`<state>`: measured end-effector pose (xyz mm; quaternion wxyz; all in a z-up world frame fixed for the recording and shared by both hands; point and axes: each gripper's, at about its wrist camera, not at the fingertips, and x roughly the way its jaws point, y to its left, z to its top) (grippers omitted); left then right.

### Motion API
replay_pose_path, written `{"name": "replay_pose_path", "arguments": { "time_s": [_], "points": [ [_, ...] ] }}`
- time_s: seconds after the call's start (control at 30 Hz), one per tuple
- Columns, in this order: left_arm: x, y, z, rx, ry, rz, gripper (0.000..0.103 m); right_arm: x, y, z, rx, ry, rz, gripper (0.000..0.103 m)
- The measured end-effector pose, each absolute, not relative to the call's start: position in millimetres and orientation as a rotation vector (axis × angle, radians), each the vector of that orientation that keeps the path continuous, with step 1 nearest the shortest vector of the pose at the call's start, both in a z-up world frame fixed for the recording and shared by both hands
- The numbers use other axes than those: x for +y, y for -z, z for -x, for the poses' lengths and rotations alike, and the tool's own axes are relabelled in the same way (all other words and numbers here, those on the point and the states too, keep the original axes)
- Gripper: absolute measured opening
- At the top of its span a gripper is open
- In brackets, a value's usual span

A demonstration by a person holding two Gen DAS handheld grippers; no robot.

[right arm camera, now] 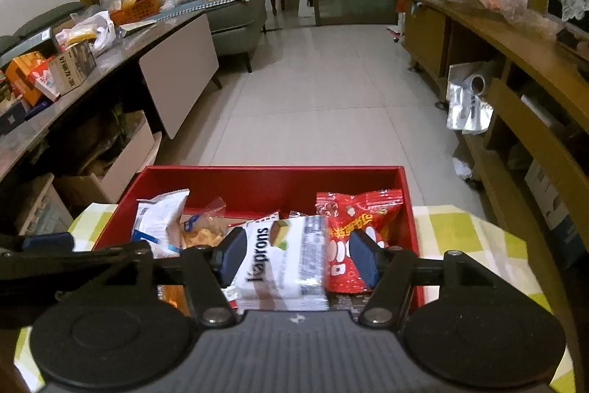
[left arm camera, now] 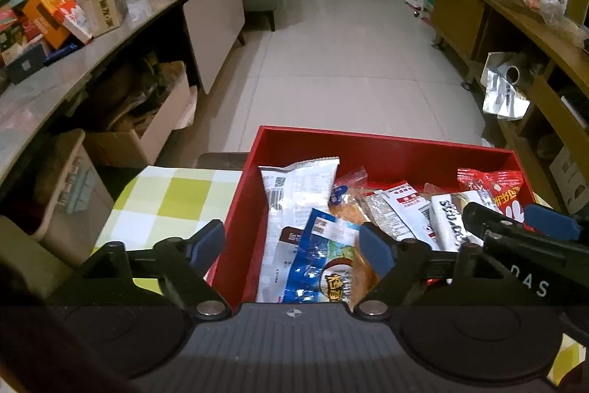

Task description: Organize snacks

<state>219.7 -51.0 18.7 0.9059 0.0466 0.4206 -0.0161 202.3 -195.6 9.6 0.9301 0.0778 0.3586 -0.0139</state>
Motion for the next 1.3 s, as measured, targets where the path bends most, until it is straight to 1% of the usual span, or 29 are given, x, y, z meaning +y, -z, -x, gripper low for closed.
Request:
{"name": "replay_pose_path", "arguments": {
  "time_s": [0.5,0.57,0.63,0.73,1.03,1.3],
  "points": [
    [-28,-45,-173,0.858,0.032,-0.068,0.089,-195,-42,-159,0.768,0.087,-0.098,0.072],
    [-24,-47,-164,0.864,0.044,-0.057,0.093,-194,-50,-146,0.765,0.080,-0.096,0.072],
    [-21,-49,-154,0.866,0.059,-0.049,0.096,-192,-56,-134,0.758,0.078,-0.102,0.072],
    [-18,-54,-137,0.865,0.068,-0.053,0.103,-188,-63,-109,0.756,0.071,-0.103,0.073],
    [-17,-60,-84,0.860,0.123,-0.065,0.103,-177,-65,-39,0.768,0.069,-0.101,0.073],
    [-13,-55,-50,0.880,0.122,-0.088,0.103,-177,-60,0,0.790,0.077,-0.127,0.073]
  ]
}}
